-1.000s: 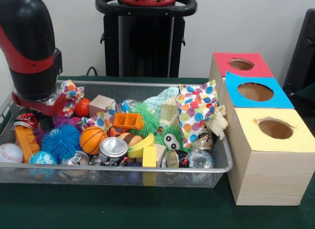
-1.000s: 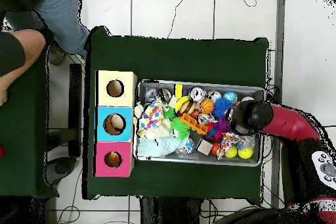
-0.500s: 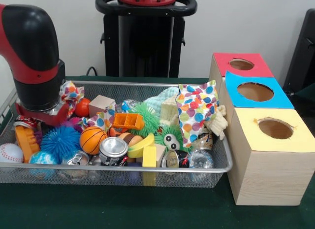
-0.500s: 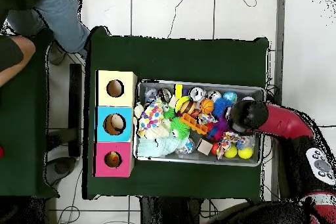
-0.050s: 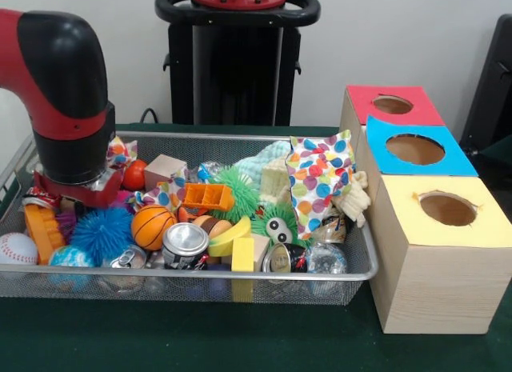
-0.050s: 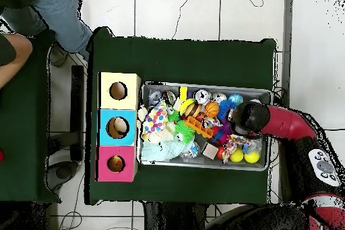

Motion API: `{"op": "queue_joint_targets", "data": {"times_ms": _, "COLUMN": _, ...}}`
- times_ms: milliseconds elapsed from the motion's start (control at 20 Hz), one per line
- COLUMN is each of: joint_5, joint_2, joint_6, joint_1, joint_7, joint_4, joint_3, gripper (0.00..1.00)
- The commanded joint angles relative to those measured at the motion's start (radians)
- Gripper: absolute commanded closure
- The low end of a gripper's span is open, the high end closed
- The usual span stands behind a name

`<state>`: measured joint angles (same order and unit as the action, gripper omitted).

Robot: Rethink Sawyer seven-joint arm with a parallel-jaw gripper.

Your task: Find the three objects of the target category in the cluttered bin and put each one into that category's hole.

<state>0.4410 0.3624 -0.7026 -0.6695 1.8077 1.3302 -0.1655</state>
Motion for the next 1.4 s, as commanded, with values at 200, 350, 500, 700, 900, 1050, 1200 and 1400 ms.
{"op": "queue_joint_targets", "data": {"times_ms": 200, "joint_5": -0.028, "joint_2": -0.023, "joint_6": 0.122, "joint_1": 0.098, "joint_7": 0.152, "joint_4": 0.106, "joint_3": -0.029, "gripper": 1.0}}
{"op": "queue_joint_targets", "data": {"times_ms": 350, "joint_5": -0.046, "joint_2": -0.013, "joint_6": 0.131, "joint_1": 0.135, "joint_7": 0.207, "joint_4": 0.12, "joint_3": -0.004, "gripper": 1.0}}
{"op": "queue_joint_targets", "data": {"times_ms": 500, "joint_5": -0.074, "joint_2": -0.002, "joint_6": 0.121, "joint_1": 0.162, "joint_7": 0.24, "joint_4": 0.133, "joint_3": 0.014, "gripper": 1.0}}
{"op": "queue_joint_targets", "data": {"times_ms": 700, "joint_5": -0.113, "joint_2": 0.023, "joint_6": 0.108, "joint_1": 0.196, "joint_7": 0.267, "joint_4": 0.16, "joint_3": 0.039, "gripper": 1.0}}
{"op": "queue_joint_targets", "data": {"times_ms": 900, "joint_5": -0.147, "joint_2": 0.035, "joint_6": 0.106, "joint_1": 0.216, "joint_7": 0.27, "joint_4": 0.177, "joint_3": 0.058, "gripper": 1.0}}
{"op": "queue_joint_targets", "data": {"times_ms": 1050, "joint_5": -0.171, "joint_2": 0.038, "joint_6": 0.112, "joint_1": 0.228, "joint_7": 0.263, "joint_4": 0.186, "joint_3": 0.071, "gripper": 1.0}}
{"op": "queue_joint_targets", "data": {"times_ms": 1200, "joint_5": -0.196, "joint_2": 0.039, "joint_6": 0.122, "joint_1": 0.239, "joint_7": 0.259, "joint_4": 0.195, "joint_3": 0.081, "gripper": 1.0}}
{"op": "queue_joint_targets", "data": {"times_ms": 1400, "joint_5": -0.222, "joint_2": 0.038, "joint_6": 0.136, "joint_1": 0.251, "joint_7": 0.254, "joint_4": 0.205, "joint_3": 0.093, "gripper": 1.0}}
